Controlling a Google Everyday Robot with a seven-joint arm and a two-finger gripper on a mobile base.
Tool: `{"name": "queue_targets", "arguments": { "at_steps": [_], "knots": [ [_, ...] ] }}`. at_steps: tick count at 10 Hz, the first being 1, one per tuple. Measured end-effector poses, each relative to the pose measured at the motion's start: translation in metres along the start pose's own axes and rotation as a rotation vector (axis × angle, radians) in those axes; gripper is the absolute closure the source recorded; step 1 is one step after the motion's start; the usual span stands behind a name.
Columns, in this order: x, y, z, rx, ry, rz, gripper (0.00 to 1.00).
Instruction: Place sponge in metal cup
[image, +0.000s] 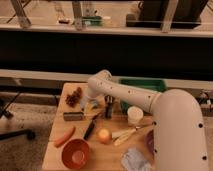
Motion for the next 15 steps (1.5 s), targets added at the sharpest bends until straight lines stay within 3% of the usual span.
{"name": "queue_targets", "arguments": {
  "at_steps": [3,7,9,15],
  "knots": [
    [0.017,-0.007,0.010,-0.006,0.025,0.018,0.20],
    [0.034,-0.002,0.032,-0.040,0.040,0.050,0.20],
    [0.037,0.001,0.038,-0.053,0.039,0.059,0.25],
    [0.030,-0.003,0.030,-0.056,0.025,0.059,0.84]
  ]
}}
